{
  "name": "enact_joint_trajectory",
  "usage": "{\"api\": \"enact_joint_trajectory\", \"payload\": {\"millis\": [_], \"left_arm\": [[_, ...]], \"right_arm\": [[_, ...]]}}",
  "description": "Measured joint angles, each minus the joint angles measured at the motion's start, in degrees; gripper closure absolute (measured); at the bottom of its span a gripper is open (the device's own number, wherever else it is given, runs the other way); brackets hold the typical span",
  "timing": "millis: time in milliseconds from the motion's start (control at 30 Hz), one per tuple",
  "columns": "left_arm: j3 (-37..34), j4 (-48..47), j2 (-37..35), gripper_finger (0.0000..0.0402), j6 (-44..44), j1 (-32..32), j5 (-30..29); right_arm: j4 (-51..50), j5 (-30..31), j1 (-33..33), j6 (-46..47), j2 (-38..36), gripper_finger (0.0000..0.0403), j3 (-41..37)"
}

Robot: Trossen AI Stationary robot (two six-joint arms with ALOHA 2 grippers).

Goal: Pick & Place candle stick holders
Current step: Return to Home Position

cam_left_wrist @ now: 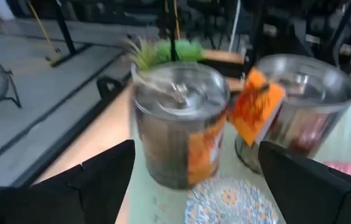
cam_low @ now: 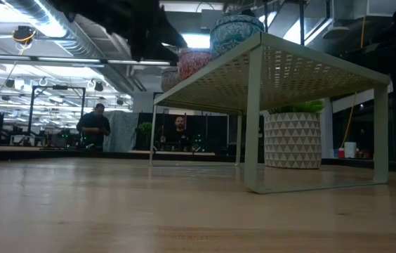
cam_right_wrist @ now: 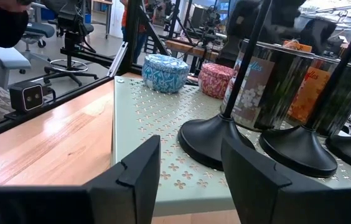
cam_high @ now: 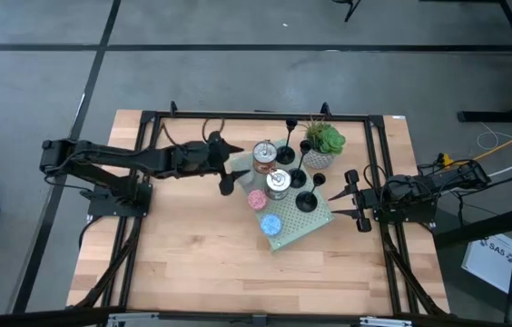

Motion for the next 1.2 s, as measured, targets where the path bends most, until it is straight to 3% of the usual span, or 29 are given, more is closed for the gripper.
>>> {"api": "enact_joint_trajectory", "payload": {"millis": [200,500,767,1200], "left_arm": [[0.0,-3.5,-5.1,0.0063,2.2,0.0,-1.4],[-1.6,-19.3,-13.9,0.0064,0.6,-2.1,-1.5],[-17.2,-11.7,-30.0,0.0064,0.7,-4.2,3.6],[-37.0,-4.5,-55.4,0.0064,0.9,-6.6,4.0]], "right_arm": [[0.0,0.0,0.0,0.0,0.0,0.0231,0.0],[0.0,0.0,0.0,0.0,0.0,0.0231,0.0],[0.0,0.0,0.0,0.0,0.0,0.0231,0.0],[0.0,0.0,0.0,0.0,0.0,0.0231,0.0]]}}
